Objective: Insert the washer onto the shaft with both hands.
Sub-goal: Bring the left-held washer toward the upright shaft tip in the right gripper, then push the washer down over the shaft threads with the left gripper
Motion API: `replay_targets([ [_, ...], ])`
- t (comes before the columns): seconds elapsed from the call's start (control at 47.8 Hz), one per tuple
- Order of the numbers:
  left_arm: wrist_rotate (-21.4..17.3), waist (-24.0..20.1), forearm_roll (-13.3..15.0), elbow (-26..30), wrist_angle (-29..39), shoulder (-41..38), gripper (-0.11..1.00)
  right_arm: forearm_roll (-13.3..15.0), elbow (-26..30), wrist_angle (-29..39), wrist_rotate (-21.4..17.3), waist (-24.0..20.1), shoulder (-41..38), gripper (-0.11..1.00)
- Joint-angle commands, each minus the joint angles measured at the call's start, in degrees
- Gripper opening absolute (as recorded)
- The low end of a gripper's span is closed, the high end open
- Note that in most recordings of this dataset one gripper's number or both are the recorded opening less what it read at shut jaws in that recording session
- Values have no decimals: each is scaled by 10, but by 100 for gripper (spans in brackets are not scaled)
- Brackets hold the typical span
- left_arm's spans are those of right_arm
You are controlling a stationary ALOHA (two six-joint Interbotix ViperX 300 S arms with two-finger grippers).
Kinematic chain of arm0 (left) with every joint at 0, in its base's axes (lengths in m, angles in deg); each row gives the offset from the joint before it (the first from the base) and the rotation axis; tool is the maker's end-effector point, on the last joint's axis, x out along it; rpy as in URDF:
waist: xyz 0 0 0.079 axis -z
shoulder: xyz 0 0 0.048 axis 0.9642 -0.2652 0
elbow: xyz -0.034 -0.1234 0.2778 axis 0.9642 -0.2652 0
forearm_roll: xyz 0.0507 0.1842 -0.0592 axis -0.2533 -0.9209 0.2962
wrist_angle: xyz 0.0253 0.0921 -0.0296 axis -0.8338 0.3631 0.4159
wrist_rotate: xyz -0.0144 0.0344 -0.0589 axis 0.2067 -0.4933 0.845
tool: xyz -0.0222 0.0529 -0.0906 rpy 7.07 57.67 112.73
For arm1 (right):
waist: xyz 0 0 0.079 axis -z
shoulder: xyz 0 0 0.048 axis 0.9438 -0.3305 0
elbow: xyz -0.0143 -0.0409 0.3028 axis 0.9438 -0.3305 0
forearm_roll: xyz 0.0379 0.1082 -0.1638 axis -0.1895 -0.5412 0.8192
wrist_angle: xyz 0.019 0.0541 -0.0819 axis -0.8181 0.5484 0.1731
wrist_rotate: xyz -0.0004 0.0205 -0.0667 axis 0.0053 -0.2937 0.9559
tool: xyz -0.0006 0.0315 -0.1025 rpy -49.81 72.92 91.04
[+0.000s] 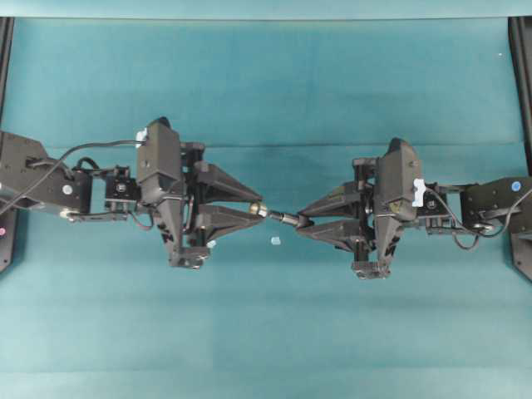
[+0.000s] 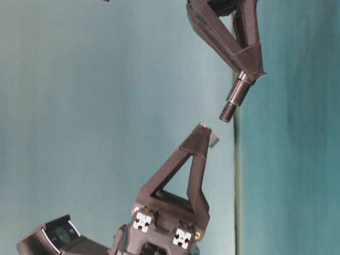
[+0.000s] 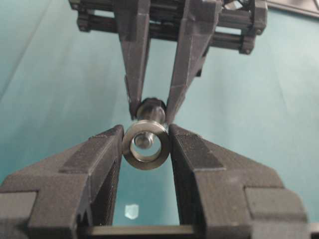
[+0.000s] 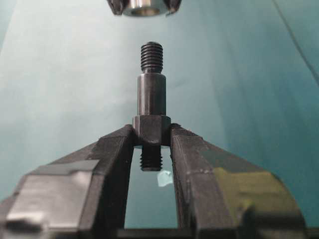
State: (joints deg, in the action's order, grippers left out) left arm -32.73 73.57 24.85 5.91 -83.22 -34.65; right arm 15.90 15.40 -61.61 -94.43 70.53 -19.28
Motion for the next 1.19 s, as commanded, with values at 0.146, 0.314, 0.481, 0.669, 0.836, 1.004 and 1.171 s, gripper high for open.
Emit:
replay_targets([
  [0.146, 1, 3, -1, 14, -7, -4, 35, -2, 9, -24, -5, 2, 3, 0],
  [0.314, 1, 4, -1, 11, -6, -4, 35, -2, 9, -26, -5, 2, 3, 0],
  [0.481, 1, 3, -1, 15, -6, -7, 35, -2, 11, -27, -5, 2, 2, 0],
  [0.669, 1, 4, -1, 16, -5, -11, 35, -2, 15, -28, -5, 2, 0, 0],
  [0.836, 1, 4, -1, 18, -5, -14, 35, -2, 16, -28, -5, 2, 0, 0],
  [1.004, 1, 4, -1, 26, -5, -21, 35, -2, 16, -28, -5, 2, -1, 0],
  [1.171, 1, 3, -1, 38, -5, -30, 35, -2, 17, -28, -5, 1, -1, 0],
])
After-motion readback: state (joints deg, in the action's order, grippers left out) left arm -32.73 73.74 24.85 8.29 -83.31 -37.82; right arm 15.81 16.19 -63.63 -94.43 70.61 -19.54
